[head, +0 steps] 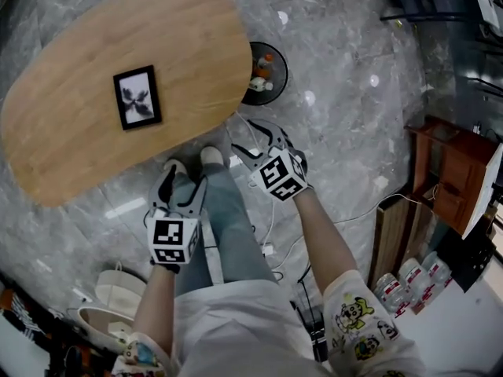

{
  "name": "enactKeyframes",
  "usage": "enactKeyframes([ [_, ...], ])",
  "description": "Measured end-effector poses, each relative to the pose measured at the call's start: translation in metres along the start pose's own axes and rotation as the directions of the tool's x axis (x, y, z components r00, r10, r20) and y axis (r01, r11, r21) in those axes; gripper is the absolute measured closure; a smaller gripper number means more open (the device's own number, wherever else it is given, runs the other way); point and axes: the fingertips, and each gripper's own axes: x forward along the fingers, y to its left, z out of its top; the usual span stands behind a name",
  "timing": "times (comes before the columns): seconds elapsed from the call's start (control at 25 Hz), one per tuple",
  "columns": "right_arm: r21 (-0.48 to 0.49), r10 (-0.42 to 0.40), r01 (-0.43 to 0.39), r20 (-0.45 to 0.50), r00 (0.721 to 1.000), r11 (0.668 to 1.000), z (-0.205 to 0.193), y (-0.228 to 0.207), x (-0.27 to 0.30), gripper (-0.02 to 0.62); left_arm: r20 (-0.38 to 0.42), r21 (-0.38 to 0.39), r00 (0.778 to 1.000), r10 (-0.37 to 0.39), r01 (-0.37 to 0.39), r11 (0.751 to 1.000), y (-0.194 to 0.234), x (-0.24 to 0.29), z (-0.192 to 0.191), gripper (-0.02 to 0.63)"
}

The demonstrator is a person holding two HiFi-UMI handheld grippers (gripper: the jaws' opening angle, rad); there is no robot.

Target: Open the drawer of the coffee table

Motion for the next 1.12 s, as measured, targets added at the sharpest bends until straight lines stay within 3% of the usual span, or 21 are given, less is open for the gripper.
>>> enactKeyframes([
  [0.24,-0.049,0.031,-0.035,-0.079,0.996,0.998,-0.028,-0.011,0.030,0.351,-0.052,-0.025,0.999,-0.005,0.004,1.000,-0.010,0.027,-0.018,0.342],
  [0.72,-0.214,0.086,-0.127,-0.189,0.978,0.969,-0.055,-0.020,0.081,0.351,-0.154,0.014,0.987,-0.035,0.038,0.999,-0.016,0.053,-0.039,0.342],
  [1.12,-0.283,0.082,-0.133,-0.182,0.980,0.950,-0.054,-0.022,0.097,0.351,-0.202,0.005,0.978,-0.052,0.054,0.999,-0.020,0.056,-0.060,0.342],
])
